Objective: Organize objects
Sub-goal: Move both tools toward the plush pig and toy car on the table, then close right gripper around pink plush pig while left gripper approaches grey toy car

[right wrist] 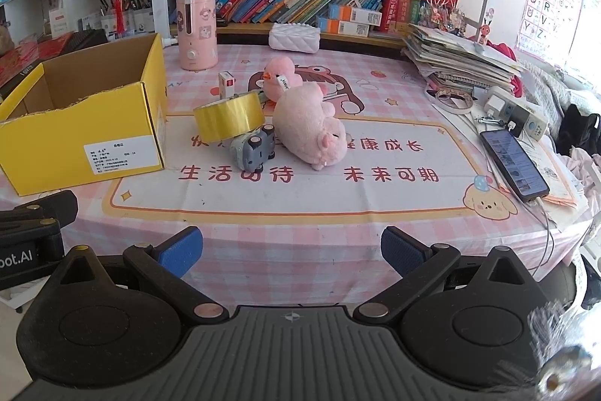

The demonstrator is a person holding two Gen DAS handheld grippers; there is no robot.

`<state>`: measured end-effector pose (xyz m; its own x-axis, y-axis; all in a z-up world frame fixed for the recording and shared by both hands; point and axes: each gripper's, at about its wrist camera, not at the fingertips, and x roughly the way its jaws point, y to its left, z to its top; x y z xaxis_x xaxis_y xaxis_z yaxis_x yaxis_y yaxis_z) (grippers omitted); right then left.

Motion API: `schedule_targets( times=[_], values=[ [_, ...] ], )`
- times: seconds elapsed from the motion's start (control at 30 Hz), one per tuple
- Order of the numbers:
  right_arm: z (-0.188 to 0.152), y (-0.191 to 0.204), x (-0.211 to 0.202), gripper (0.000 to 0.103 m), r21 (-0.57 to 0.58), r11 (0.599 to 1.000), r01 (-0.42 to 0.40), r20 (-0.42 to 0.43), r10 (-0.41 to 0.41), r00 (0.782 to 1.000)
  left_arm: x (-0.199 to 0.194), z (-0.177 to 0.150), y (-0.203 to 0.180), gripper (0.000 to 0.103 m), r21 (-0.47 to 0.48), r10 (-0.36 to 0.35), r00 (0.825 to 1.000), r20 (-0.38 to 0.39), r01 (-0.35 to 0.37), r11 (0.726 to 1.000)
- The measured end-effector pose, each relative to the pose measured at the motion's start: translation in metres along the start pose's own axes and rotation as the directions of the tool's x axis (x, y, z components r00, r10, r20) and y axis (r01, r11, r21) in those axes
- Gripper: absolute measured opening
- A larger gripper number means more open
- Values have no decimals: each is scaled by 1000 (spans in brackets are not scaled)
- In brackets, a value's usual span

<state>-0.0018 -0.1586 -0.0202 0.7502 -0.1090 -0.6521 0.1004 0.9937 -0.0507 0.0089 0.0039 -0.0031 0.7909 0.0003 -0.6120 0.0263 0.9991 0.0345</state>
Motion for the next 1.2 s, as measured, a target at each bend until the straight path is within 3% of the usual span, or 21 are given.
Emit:
schedule_targets(
  times=[0.4,1.2],
  values=[
    [8,-9,13,100,-24,999,-23,-10,23,1000,13,5,-10,101,-13,10,1000,-23,-10,1000],
    [49,-46,82,101,-61,990,-131,-61,127,990,60,33,-45,101,-58,54,996,-74,-59,997]
  ],
)
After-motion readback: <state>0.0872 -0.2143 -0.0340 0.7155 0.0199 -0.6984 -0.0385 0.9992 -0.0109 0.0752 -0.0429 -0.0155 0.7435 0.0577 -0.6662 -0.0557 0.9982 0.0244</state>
